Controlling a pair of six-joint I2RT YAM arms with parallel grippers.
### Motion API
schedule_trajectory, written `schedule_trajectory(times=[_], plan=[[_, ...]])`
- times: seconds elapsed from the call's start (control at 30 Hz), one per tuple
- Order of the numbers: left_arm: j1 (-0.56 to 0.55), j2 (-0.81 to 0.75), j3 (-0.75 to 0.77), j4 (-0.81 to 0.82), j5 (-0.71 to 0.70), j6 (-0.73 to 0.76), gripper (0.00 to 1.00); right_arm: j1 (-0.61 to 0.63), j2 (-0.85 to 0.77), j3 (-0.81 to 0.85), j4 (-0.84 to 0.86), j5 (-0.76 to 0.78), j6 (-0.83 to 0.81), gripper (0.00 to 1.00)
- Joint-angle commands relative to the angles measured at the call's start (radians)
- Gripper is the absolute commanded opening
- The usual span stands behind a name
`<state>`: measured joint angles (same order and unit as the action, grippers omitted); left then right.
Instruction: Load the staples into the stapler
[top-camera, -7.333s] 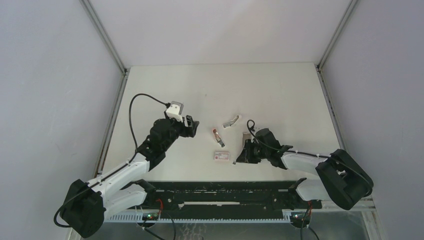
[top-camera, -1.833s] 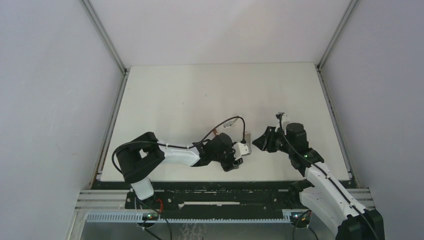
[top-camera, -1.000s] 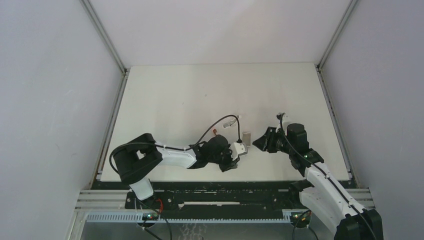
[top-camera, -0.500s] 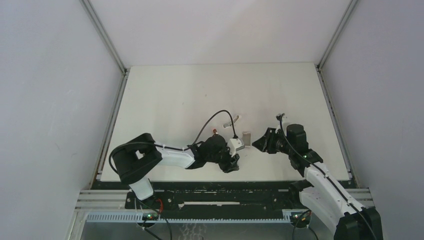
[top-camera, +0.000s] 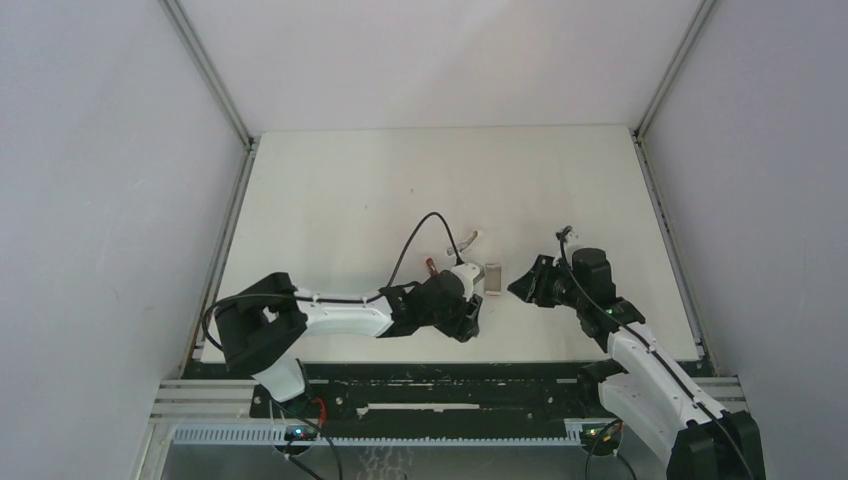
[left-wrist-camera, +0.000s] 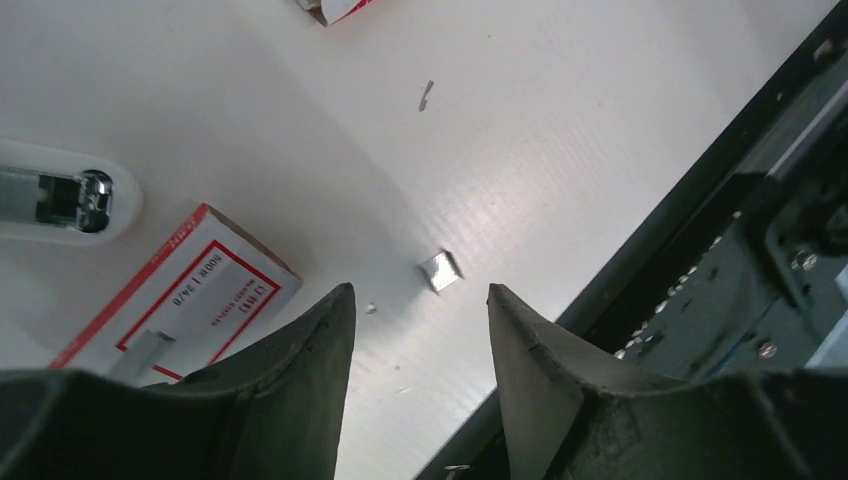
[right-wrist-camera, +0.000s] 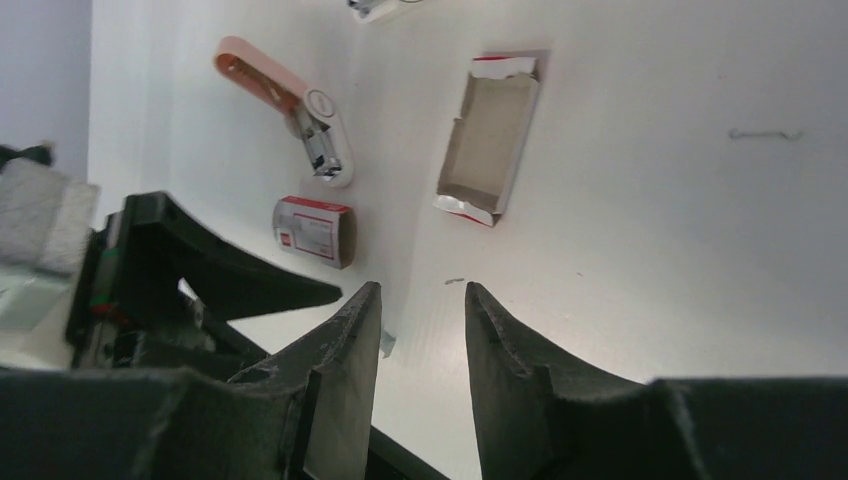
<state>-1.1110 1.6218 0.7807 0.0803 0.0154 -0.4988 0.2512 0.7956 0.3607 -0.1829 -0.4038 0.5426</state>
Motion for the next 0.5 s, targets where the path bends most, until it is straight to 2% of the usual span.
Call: schedule_trajectory(times=[0.0,0.17,0.47], plan=[[-0.047,-0.011,0.116,-0.158,-0.141,-0.191,0.56,-0.009,0.013,0.007,-0.01,0.074,0.029,0.36],[-0.096,0.048,0.238,-0.313,-0.262,-0.25,0.56,-0.01,0.022,0.007,-0.007,0.083,0.038,0.36],[-0.14,0.15,0.368,-0.469,-0.335,-0.333,0.53,-0.016,0.01,0.006,-0.014,0.1,0.036,0.35]])
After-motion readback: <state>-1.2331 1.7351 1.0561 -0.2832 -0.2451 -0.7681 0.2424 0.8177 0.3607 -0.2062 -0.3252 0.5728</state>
